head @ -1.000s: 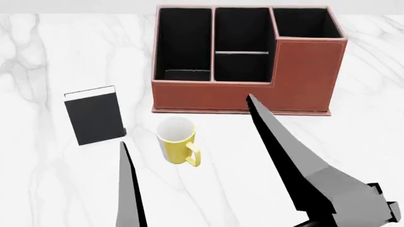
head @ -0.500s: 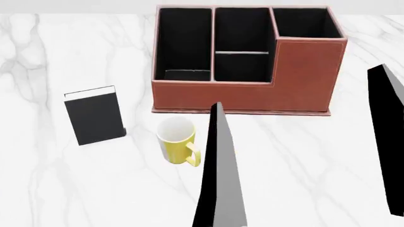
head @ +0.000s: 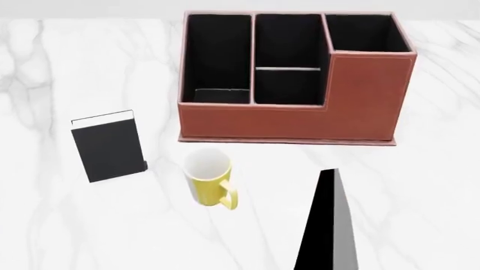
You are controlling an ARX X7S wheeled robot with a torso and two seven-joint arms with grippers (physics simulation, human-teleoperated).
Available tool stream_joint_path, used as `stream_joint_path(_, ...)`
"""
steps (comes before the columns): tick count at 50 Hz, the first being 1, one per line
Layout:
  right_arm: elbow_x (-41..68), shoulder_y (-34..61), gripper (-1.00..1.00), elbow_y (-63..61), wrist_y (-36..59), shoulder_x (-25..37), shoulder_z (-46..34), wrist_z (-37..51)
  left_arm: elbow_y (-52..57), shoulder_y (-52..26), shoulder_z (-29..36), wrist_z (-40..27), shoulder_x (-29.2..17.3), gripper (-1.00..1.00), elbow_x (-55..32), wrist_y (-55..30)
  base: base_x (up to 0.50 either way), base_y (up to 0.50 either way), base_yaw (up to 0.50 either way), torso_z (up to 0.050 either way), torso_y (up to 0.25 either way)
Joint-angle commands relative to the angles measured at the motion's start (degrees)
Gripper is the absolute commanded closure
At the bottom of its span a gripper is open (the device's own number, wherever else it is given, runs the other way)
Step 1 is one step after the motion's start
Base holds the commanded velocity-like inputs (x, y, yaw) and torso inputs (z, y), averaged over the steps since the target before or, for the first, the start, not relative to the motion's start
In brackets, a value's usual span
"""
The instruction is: Pick up the yellow and white mug and place it to the right of the caddy.
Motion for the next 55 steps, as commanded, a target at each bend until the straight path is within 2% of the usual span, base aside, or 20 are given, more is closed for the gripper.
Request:
stream_joint_path(1,-0.7,-5.9,-1.0,0.0,0.6,0.3,5.3,0.0,0.0,0.4,0.4,-1.5,-0.9,-1.0,-0.2,0.3,0.27,0.0,0.0,0.0,0.0)
stream_joint_path(19,-0.4,-8.3,-1.0,0.0,2.2,-0.8,7.6,0.0,0.0,0.4,0.2,0.4,0.5,-1.0,0.3,1.1,0.29,0.0,0.0,0.0,0.0)
stream_joint_path(48,-0.5,-8.9,-1.0,0.0,2.6,-0.6,8.0,0.0,0.0,0.4,0.9,0.2,-0.6,-1.0,0.4,0.7,0.3,0.0,0.0,0.0,0.001)
stream_joint_path(55,0.0,-9.5,-1.0,0.0,2.0,-0.5,8.7,0.0,0.0,0.4,1.2,-0.2,-1.1,-1.0,0.4,0.4,0.29,-0.26,0.0,0.0,0.0)
